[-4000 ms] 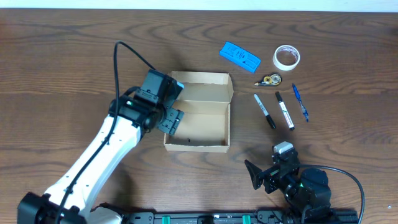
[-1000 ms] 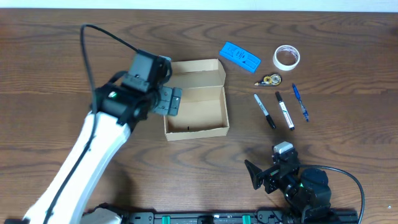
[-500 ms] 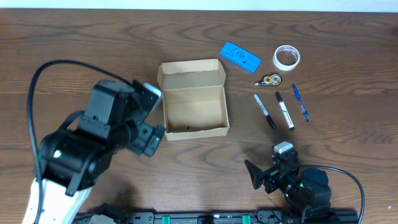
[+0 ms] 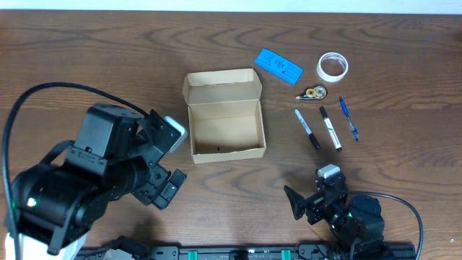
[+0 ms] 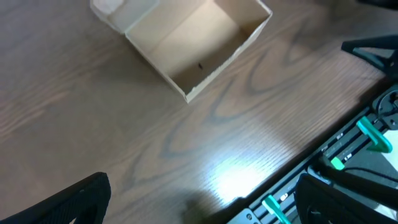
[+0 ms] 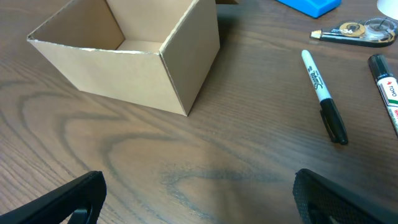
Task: Pack container
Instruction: 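Retract the left gripper to the box's lower left and hold, then reach the right gripper to the blue whiteboard duster and grasp it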
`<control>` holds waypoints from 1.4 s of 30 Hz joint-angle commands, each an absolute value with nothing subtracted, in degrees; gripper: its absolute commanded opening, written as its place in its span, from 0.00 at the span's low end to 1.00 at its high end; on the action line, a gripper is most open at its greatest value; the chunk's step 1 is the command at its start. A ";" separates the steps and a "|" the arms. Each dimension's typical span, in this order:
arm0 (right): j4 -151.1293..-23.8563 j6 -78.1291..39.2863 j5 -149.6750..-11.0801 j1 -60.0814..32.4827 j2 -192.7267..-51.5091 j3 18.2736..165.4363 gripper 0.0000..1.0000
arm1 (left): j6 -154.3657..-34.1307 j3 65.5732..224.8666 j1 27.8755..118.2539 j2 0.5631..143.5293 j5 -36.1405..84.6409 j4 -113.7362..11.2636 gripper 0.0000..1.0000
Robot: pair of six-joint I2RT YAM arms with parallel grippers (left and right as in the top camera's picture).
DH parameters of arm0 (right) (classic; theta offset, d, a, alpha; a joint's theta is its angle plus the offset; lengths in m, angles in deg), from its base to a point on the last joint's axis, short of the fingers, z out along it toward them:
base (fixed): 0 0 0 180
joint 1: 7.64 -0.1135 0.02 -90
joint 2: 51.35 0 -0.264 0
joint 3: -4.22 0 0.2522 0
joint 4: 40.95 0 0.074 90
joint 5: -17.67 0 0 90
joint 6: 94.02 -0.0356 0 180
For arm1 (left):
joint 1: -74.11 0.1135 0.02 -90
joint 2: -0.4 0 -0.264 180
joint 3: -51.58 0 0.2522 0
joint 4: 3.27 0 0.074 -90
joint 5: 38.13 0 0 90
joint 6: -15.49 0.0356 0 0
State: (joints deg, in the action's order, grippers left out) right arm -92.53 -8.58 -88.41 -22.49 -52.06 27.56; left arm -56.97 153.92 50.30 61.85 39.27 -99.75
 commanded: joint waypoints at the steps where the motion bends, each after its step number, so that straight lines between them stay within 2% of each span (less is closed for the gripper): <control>1: -92.42 -9.10 -88.85 -23.43 -51.66 27.34 0.99 | -56.32 155.19 50.48 61.00 38.39 -100.16 0.95; 26: -92.14 -9.67 -87.78 -23.43 -51.66 27.34 0.99 | -56.29 155.16 50.48 61.02 38.72 -100.18 0.95; 29: -91.07 -16.56 -88.98 -23.43 -51.66 27.34 0.99 | -56.29 155.16 50.48 61.02 38.72 -100.18 0.95; 35: -91.39 -39.29 -89.90 -23.43 -51.66 27.34 0.99 | -56.29 155.16 50.48 61.02 38.72 -100.18 0.95; 42: -89.86 -41.65 -91.91 -23.43 -51.77 27.34 0.99 | -56.29 155.16 50.48 61.02 38.72 -100.18 0.95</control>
